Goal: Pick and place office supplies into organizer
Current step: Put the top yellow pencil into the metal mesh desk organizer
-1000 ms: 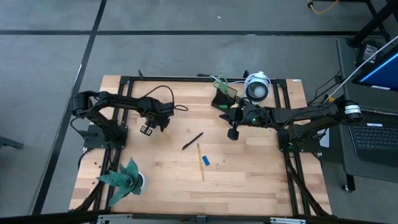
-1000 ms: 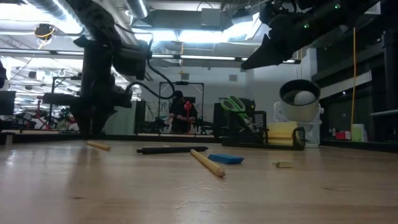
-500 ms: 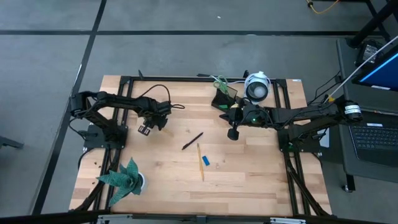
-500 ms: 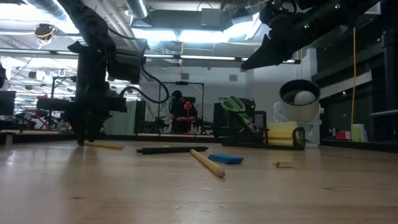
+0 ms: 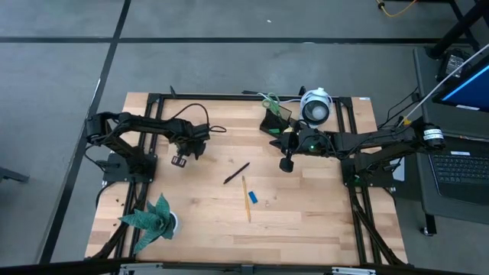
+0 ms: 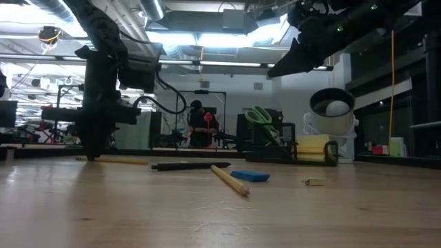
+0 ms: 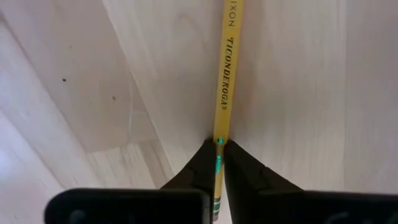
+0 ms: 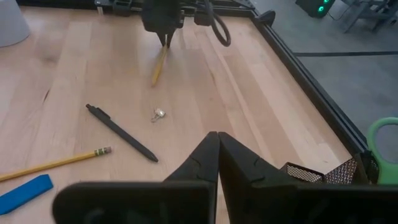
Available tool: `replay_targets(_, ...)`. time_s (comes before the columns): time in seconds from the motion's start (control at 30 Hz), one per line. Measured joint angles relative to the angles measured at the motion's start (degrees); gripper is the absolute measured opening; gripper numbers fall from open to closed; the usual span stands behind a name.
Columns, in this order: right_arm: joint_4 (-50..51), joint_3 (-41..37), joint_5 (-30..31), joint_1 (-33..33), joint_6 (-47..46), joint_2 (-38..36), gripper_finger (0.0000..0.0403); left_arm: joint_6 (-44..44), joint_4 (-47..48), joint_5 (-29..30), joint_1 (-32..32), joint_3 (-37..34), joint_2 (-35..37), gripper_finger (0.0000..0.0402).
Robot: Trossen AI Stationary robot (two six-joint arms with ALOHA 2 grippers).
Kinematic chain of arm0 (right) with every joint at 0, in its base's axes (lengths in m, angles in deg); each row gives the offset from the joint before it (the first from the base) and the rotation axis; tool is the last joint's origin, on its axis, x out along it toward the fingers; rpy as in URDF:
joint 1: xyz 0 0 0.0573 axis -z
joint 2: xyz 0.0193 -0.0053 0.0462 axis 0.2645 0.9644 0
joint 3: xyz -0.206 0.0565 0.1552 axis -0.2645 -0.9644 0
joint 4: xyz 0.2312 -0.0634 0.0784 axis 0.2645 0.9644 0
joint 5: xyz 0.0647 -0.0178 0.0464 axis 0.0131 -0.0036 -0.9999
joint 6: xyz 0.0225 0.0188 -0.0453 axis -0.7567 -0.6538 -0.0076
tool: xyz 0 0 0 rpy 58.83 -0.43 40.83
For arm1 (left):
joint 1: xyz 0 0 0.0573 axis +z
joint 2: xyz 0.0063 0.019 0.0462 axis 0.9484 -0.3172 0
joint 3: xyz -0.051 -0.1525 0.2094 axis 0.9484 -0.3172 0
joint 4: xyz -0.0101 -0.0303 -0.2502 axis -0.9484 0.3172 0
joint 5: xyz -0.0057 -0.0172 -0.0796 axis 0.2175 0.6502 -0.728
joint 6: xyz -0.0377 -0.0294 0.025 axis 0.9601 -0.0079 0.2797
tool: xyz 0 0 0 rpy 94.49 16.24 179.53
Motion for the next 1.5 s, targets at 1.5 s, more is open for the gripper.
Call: replay_targets(1.5,11.53,20.62,3.61,-8.63,21.02,12.84,0.0061,20.7,17.96,4.61,-11.5,39.55,-5.91,0.0017)
